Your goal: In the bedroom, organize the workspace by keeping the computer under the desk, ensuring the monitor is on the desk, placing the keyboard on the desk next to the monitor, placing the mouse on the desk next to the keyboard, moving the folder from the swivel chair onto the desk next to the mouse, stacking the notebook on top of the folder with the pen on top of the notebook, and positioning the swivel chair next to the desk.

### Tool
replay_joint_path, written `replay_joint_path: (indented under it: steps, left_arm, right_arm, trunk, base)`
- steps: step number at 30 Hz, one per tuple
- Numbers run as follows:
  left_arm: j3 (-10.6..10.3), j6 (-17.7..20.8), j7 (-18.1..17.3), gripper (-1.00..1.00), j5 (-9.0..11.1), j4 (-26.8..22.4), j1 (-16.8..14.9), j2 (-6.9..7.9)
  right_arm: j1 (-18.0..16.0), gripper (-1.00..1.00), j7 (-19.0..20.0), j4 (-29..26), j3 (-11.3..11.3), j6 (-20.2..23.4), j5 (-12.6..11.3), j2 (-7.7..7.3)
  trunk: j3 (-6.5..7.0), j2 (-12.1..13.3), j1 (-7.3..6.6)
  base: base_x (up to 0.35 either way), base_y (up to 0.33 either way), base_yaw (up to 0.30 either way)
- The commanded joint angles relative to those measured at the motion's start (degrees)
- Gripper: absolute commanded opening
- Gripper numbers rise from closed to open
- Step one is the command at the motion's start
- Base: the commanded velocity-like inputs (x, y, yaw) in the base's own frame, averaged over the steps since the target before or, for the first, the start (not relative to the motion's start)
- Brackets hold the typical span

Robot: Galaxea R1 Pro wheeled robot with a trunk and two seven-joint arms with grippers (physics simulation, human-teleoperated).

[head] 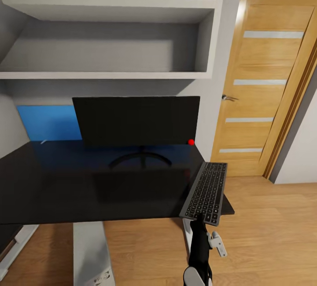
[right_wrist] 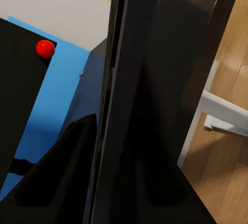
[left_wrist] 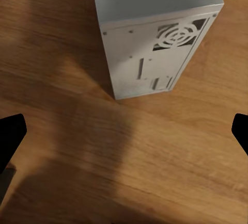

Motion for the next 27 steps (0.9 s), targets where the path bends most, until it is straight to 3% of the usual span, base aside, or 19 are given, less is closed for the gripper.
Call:
replay_joint_path:
  steps: [1, 27]
  left_arm:
    - [0.00, -0.13, 0.00, 1.00, 0.52, -0.04, 0.02, -0.06]
    - [-0.06, -0.30, -0.20, 1.00, 0.44, 0.24, 0.03, -0.02]
  right_arm:
    - [-0.05, -1.00, -0.79, 0.87, 0.12, -0.47, -3.67, -0.01]
    - [-0.05, -1.00, -0.79, 0.88, 0.12, -0.46, -3.67, -0.01]
  trunk:
    - [-0.24, -0.43, 0.23]
    - [-0.60, -1.24, 0.67]
  base:
    - [0.000, 0.000, 0.000]
    - [0.023, 0.000, 0.000]
